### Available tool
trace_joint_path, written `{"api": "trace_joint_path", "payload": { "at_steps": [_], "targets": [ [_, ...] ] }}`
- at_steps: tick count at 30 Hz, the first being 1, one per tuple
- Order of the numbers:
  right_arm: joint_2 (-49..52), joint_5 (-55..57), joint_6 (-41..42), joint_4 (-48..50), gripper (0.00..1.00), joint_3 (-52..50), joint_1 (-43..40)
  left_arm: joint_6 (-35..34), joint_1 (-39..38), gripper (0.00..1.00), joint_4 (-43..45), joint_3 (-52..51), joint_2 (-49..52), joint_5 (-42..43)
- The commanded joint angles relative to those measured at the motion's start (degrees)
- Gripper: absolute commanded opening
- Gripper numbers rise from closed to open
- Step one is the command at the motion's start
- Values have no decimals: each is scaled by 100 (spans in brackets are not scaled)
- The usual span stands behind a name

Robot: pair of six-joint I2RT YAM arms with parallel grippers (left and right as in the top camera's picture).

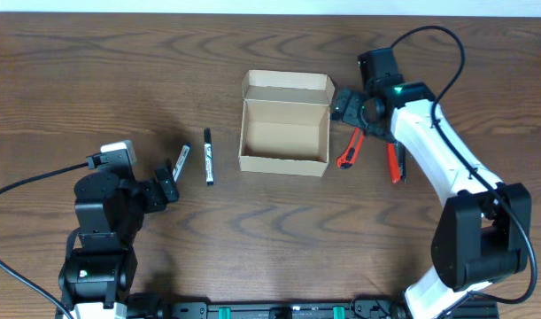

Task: Pack container
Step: 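Move the right gripper over the red box cutter and lower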

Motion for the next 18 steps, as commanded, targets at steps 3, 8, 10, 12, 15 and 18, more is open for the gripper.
{"api": "trace_joint_path", "payload": {
  "at_steps": [3,8,10,12,15,18],
  "targets": [
    [-4,-138,-376,-151,97,46,-291,103,-20,95,-90,151,-7,-4],
    [155,-280,-503,-262,98,17,-199,105,-17,95,-85,151,-7,-7],
    [227,-286,-501,-249,99,-46,-151,103,-17,95,-87,151,-7,-4],
    [306,-286,-498,-201,99,-136,-109,105,-17,95,-90,151,-7,-7],
    [459,-334,-501,-94,99,-278,-79,105,-17,95,-87,151,-7,-7],
    [623,-365,-505,-46,99,-361,-79,105,-17,95,-87,151,-7,-7]
  ]
}}
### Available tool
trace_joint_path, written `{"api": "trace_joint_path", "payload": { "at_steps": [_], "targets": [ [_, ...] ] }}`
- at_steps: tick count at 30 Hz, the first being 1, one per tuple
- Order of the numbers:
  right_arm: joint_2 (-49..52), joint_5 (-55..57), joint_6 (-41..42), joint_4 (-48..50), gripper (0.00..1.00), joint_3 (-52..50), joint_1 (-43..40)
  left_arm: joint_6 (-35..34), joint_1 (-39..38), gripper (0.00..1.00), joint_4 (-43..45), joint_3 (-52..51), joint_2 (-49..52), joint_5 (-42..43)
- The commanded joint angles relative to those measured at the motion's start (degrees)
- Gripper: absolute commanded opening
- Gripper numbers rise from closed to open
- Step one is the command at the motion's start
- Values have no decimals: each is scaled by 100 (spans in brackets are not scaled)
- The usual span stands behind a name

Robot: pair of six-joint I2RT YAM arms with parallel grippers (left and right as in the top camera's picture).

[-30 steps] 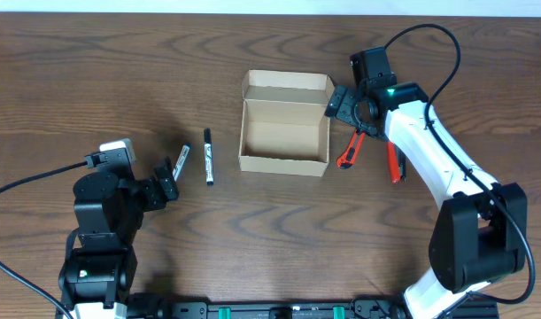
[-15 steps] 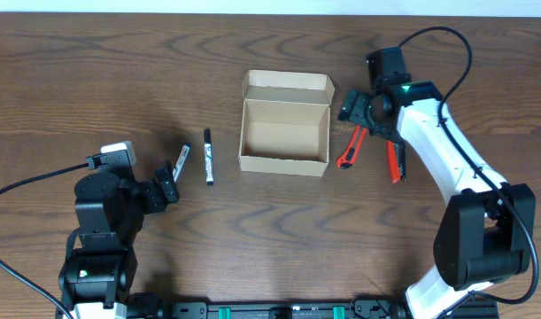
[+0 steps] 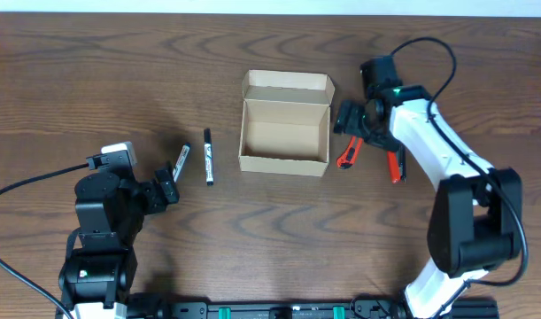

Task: Pack container
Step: 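Move the right gripper over the red box cutter and lower, then close the right gripper on the red box cutter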

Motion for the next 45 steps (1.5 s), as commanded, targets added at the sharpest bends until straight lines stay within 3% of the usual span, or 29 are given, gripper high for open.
{"api": "trace_joint_path", "payload": {
  "at_steps": [1,14,16,21,26,29,31,34,45],
  "targets": [
    [219,-59,-105,68,99,-151,35,105,-17,95,-13,151,-7,-7],
    [629,-289,-188,393,91,-413,17,105,-17,95,-15,151,-7,-4],
    [629,-289,-188,417,84,-413,20,105,-17,95,-17,151,-7,-4],
    [629,-291,-188,455,45,-413,17,103,-17,95,-15,151,-7,-4],
    [629,-289,-188,470,38,-413,20,103,-17,95,-13,151,-7,-4],
    [629,-289,-188,476,16,-413,20,103,-17,95,-13,151,-7,-4],
    [629,-289,-188,476,6,-413,17,103,-17,95,-15,151,-7,-2],
    [629,-289,-188,479,1,-413,20,103,-17,95,-13,151,-7,-2],
    [439,-282,-284,540,1,-396,17,103,-17,95,-15,151,-7,-4]
  ]
}}
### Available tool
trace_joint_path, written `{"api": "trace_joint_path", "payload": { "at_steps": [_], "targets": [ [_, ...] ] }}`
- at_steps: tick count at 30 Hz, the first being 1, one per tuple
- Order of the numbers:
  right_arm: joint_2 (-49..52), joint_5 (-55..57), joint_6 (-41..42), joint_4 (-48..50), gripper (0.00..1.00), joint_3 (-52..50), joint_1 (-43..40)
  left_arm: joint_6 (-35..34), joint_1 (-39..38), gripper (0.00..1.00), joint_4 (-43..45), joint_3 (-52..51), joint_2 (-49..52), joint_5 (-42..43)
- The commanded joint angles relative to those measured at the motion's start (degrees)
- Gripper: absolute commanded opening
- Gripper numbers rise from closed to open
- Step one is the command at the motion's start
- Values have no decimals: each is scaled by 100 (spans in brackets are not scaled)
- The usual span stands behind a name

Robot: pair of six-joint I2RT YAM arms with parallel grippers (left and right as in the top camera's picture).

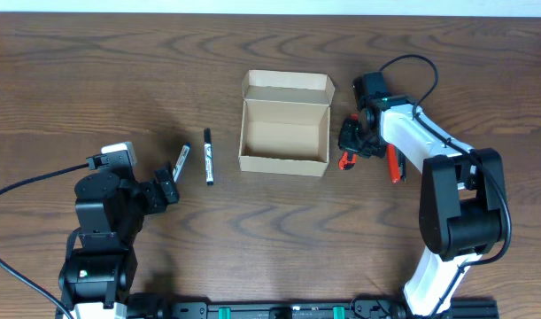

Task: Pack container
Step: 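Close the right gripper on the red box cutter, then lift the box cutter and lower it into the cardboard box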

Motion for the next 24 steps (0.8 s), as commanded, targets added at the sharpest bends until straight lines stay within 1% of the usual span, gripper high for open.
{"api": "trace_joint_path", "payload": {
  "at_steps": [1,7,13,16,19,22,24],
  "targets": [
    [-181,4,-136,48,1,-17,7,103,-17,95,-11,151,-7,-2],
    [-1082,170,-509,79,1,299,9,105,-17,95,-11,151,-7,-2],
    [-2240,57,-1226,549,1,380,26,105,-17,95,-11,151,-7,-2],
    [-2636,-577,-2216,645,1,382,101,103,-17,95,-11,151,-7,-2],
    [-2817,-1882,-3554,479,1,382,249,105,-17,95,-9,151,-7,-2],
    [-2828,-2942,-4791,138,1,382,463,105,-17,95,-11,151,-7,-2],
    [-2817,-3045,-5287,-2,1,382,621,103,-17,95,-11,151,-7,-2]
  ]
}}
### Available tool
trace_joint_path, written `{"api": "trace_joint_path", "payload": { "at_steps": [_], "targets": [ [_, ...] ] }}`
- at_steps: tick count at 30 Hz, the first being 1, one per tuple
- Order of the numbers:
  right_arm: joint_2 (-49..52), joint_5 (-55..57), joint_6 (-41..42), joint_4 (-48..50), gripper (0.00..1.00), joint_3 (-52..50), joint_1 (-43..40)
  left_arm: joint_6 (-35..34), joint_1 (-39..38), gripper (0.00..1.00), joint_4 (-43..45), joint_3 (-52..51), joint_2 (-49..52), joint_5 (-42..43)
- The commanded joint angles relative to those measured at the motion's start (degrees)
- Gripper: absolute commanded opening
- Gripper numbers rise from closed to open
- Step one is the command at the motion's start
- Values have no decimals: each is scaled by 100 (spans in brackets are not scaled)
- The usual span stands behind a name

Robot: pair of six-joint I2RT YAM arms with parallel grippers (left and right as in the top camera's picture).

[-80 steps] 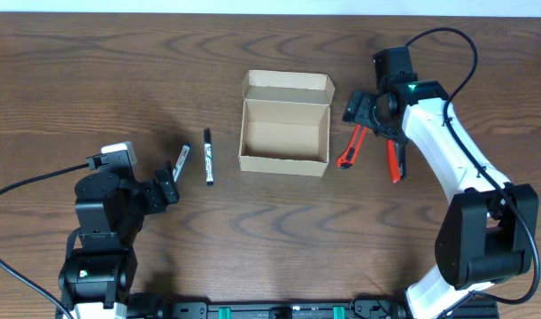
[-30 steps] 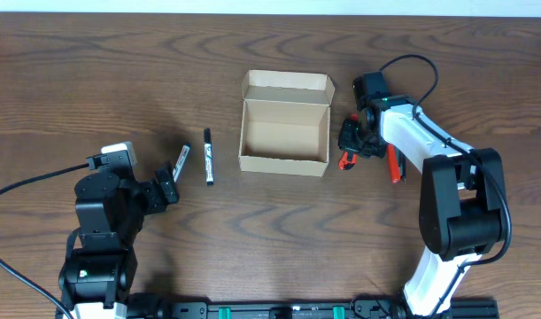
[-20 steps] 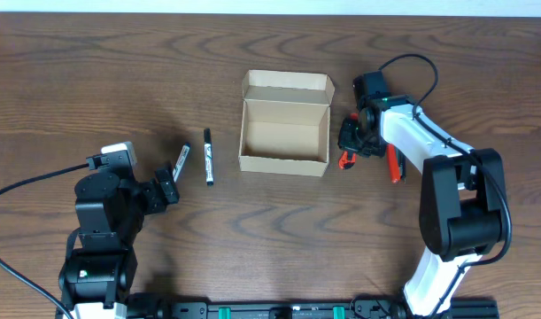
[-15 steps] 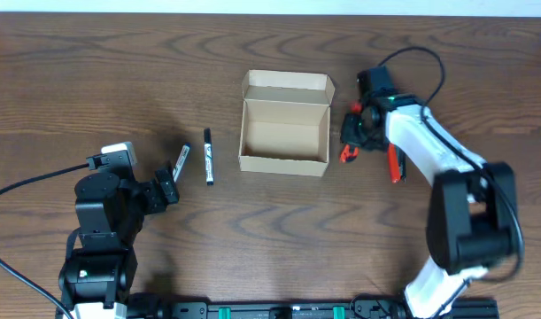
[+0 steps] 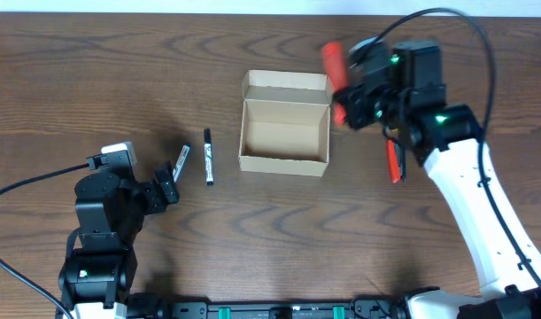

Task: Pack container
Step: 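Lift the box cutter and lower it into the cardboard box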

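Observation:
An open cardboard box stands mid-table with its flap folded back. My right gripper is raised beside the box's right wall and shut on a red utility knife, which sticks up toward the camera. A second red knife lies on the table under the right arm. Left of the box lie two black-and-white markers. My left gripper rests low by the smaller marker, holding nothing; its fingers are too small here to judge.
A dark wooden table carries everything. The left arm's base and cable sit at the front left. The right arm's white links run from the front right edge up to the box.
My right gripper was down on the table over the red knife beside the box. Now it is lifted high with that knife in it, near the box's right wall. The left arm is unchanged.
My right gripper first hovered right of the box above two red knives. At each later moment it stood lower and closer over the nearer knife. Now that knife is off the table in the gripper; the other knife and both markers lie where they were.

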Motion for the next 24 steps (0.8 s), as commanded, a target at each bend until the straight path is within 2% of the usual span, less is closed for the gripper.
{"api": "trace_joint_path", "payload": {
  "at_steps": [1,6,14,24],
  "targets": [
    [50,-1043,-1838,-140,1,9,337,103,-17,95,-7,151,-7,-2],
    [111,35,-2050,-55,1,109,826,103,-17,95,-7,151,-7,0],
    [745,649,-2361,254,1,411,1036,103,-17,95,-9,151,-7,0],
    [1569,647,-3799,57,1,466,1036,105,-17,95,-9,151,-7,-2]
  ]
}}
